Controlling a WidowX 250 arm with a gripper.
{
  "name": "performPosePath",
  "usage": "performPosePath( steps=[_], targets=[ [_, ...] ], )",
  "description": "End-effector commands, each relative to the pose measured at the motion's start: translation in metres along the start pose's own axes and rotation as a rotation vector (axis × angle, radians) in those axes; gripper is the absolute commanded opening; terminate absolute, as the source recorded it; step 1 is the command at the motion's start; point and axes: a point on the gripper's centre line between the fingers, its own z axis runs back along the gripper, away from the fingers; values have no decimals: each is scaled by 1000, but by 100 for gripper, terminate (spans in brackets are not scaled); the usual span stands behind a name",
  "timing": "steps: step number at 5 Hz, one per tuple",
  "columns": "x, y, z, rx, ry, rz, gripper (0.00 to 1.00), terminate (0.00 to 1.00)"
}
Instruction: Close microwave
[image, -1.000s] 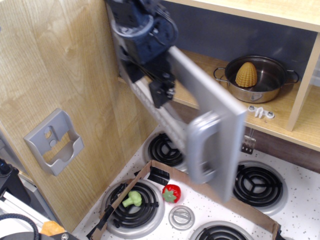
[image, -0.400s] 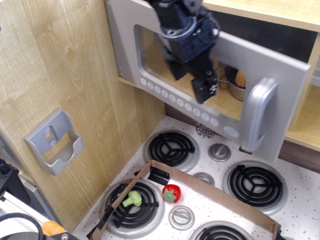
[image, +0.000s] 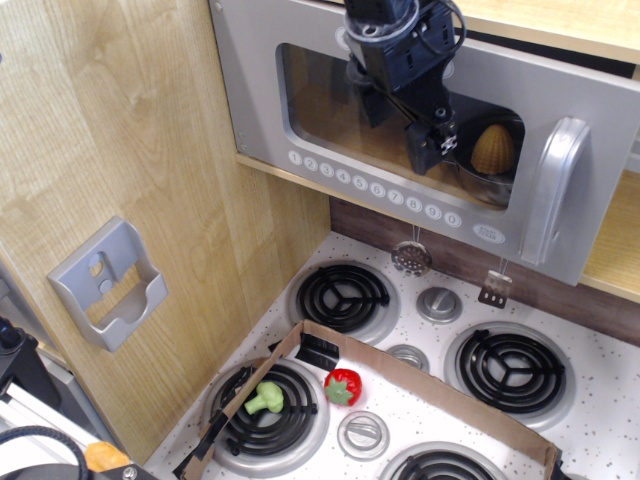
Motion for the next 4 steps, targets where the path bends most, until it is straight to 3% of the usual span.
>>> performPosePath(
  steps=[1,4],
  targets=[
    [29,6,18,18,-20,-42,100,0],
    [33,5,18,24,-24,-67,100,0]
  ],
)
